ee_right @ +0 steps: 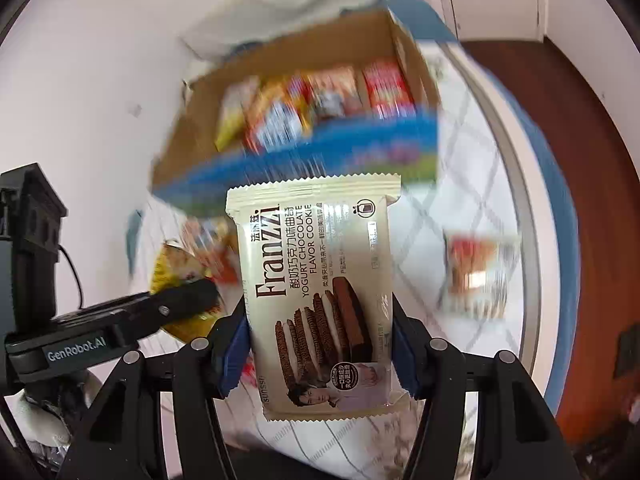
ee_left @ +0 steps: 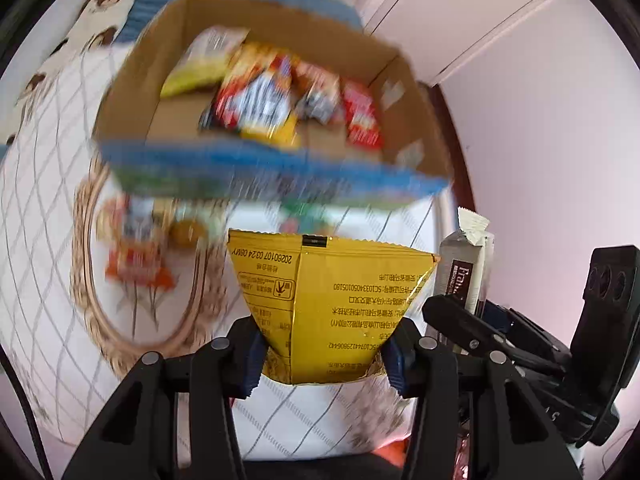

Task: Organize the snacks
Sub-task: 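Carry both packets over the box and lower them inside, then open both tools to release the yellow packet and Franzzi pack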

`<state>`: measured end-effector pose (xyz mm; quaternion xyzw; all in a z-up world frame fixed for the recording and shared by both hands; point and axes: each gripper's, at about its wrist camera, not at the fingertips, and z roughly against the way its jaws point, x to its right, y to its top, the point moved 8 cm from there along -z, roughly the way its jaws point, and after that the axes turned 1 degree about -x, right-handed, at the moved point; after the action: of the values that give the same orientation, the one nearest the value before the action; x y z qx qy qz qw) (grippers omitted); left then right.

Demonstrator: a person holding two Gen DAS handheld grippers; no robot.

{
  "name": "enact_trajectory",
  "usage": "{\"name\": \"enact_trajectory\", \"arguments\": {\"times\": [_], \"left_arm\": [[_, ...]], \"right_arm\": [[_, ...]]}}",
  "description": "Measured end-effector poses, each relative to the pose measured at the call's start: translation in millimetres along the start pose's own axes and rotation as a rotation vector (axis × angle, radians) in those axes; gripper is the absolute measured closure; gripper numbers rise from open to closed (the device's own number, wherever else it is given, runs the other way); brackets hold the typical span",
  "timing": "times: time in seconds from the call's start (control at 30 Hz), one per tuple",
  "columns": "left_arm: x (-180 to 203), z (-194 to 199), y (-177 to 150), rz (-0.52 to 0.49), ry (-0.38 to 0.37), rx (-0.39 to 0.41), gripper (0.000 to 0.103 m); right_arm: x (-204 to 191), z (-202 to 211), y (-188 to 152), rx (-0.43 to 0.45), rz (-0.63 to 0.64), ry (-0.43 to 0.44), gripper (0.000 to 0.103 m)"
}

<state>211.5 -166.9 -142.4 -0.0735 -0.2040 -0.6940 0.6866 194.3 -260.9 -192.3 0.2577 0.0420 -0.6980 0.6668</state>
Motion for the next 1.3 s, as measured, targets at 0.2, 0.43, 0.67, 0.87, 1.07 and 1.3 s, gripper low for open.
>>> {"name": "enact_trajectory", "arguments": {"times": [0.2,0.43,0.67,0.87,1.07,1.3], "left_arm": [[-1,3,87,-0.031,0.043,0.001,0.057],[-27,-50,143,0.102,0.019,-0.155,0.057],[-40,-98,152,0.129,0.038,-0.259,0.057],[-44,-115,148,0.143,0.034,-0.302,0.055],[-49,-116,148,0.143,0.076,-0.304,0.008],[-51,-95,145,0.124,0.092,-0.27,0.008]], "right_arm": [[-11,12,84,0.092,0.052,-0.046,0.04],[1,-31,158,0.041,0.071,-0.13,0.04],[21,-76,174,-0.038,0.062,-0.177,0.04],[33,-98,171,-0.093,0.039,-0.19,0.039],[43,-103,165,-0.143,0.002,-0.201,0.014],[37,-101,164,-0.165,0.007,-0.216,0.01]]}}
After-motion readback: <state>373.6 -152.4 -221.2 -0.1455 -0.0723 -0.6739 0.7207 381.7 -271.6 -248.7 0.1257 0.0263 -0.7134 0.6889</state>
